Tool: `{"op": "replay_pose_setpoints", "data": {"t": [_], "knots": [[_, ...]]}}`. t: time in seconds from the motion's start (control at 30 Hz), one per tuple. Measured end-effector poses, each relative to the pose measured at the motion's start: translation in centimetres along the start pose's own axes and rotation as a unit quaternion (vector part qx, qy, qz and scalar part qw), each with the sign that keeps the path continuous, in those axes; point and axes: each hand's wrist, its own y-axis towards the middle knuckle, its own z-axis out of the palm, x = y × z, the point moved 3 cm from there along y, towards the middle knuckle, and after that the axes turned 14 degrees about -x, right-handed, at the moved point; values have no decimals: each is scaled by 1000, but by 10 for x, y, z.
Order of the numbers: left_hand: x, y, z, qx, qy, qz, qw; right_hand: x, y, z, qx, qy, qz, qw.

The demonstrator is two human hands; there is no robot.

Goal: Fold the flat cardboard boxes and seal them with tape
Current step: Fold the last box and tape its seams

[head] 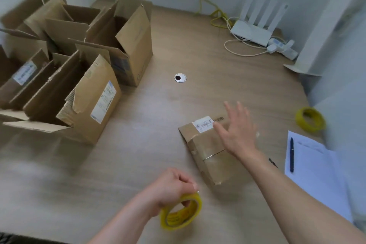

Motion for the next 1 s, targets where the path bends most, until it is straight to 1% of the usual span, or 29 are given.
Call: {"op": "replay_pose_setpoints", "data": {"t": [0.03,0.1,0.13,0.2,0.23,0.3,0.33,0.4,0.43,0.47,0.53,0.6,0.63,0.67,0.7,0.73,0.8,0.87,0.93,1.0], "knots": [[-1,-1,4,14,-1,-5,1000,-24,4,-10,7,-18,69,997],[-3,-3,13,30,5,-18,999,-61,0,-18,74,4,171,982],[-4,-4,17,36,11,-21,999,-70,-7,-19,102,27,199,974],[-9,-5,24,39,10,-22,999,-76,-23,-20,112,44,218,969],[-12,-3,22,26,8,-19,999,-78,-31,-21,104,44,224,968],[-18,7,7,-32,-3,-2,999,-76,-48,-24,96,62,256,960],[-23,14,-6,-70,-21,10,997,-74,-59,-25,100,92,290,947],[-31,28,-33,-139,-70,20,988,-68,-82,-20,109,181,367,906],[-35,33,-43,-162,-82,24,983,-64,-92,-16,116,218,389,888],[-37,37,-49,-177,-82,32,980,-60,-101,-12,124,242,394,878],[-37,39,-52,-187,-44,63,979,-56,-112,-8,115,264,378,880],[-37,32,-48,-181,52,116,975,-59,-116,-16,85,272,334,898],[-37,28,-44,-173,125,156,964,-62,-115,-24,70,237,286,926],[-37,23,-39,-158,204,198,946,-64,-114,-33,63,169,215,960],[-38,18,-32,-137,278,232,922,-64,-112,-41,68,101,132,984],[-39,14,-24,-116,338,258,898,-61,-109,-45,80,61,53,994],[-41,11,-4,-82,409,295,859,-55,-102,-47,123,54,-51,990],[-41,12,13,-55,447,310,837,-51,-94,-46,151,62,-107,981],[-38,17,23,-41,472,304,827,-47,-88,-46,163,46,-133,976],[-31,22,26,-37,483,290,826,-48,-87,-45,164,38,-135,976]]}}
